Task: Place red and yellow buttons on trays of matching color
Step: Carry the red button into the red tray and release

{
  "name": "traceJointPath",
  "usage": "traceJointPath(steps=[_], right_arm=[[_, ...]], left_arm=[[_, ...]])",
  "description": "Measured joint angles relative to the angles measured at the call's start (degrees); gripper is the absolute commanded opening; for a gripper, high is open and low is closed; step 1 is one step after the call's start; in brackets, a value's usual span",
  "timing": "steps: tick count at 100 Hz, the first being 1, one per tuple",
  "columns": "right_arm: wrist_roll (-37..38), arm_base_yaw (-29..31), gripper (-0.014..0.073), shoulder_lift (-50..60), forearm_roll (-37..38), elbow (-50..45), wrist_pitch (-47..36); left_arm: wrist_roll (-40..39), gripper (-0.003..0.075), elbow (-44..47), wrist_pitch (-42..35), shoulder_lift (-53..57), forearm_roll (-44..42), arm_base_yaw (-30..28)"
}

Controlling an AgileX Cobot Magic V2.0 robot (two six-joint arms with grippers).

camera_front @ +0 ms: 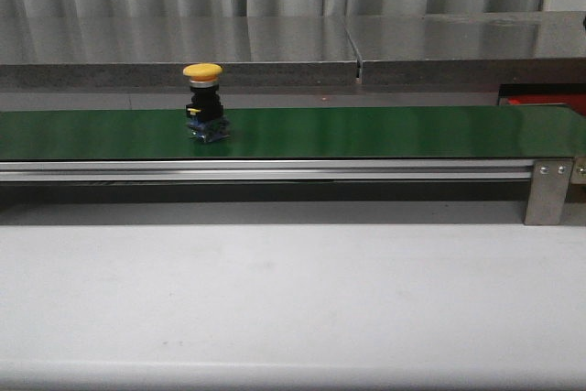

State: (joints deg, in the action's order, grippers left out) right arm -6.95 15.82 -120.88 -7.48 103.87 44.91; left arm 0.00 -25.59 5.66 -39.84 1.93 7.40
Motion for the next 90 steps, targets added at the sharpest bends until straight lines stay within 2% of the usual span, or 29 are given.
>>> traceJointPath(steps=[38,43,48,60,67,74,90], right_arm=[[0.08,0.00,0.0062,-5.08,0.10,0.00,-3.35],[0.08,0.00,0.0105,-5.37,0.10,0.00,-3.35],[0.08,0.00,0.0185,-5.58,0.10,0.00,-3.35],[0.08,0.00,0.0493,-5.69,0.10,0.00,-3.35],[0.08,0.00,0.0623,-5.69,0.10,0.00,-3.25],[0.08,0.00,0.0590,-5.69,0.10,0.00,-3.25],[0.08,0.00,0.0585,-3.42,0.43,0.00,-2.48]], left_arm=[[0.00,-0.0019,0.00,0.00,0.00,0.00,0.00],[0.00,-0.0019,0.00,0.00,0.00,0.00,0.00],[0.00,-0.0019,0.00,0.00,0.00,0.00,0.00],[0.00,-0.0019,0.00,0.00,0.00,0.00,0.00],[0.00,-0.0019,0.00,0.00,0.00,0.00,0.00],[0.00,-0.0019,0.00,0.00,0.00,0.00,0.00],[0.00,-0.0019,0.00,0.00,0.00,0.00,0.00]])
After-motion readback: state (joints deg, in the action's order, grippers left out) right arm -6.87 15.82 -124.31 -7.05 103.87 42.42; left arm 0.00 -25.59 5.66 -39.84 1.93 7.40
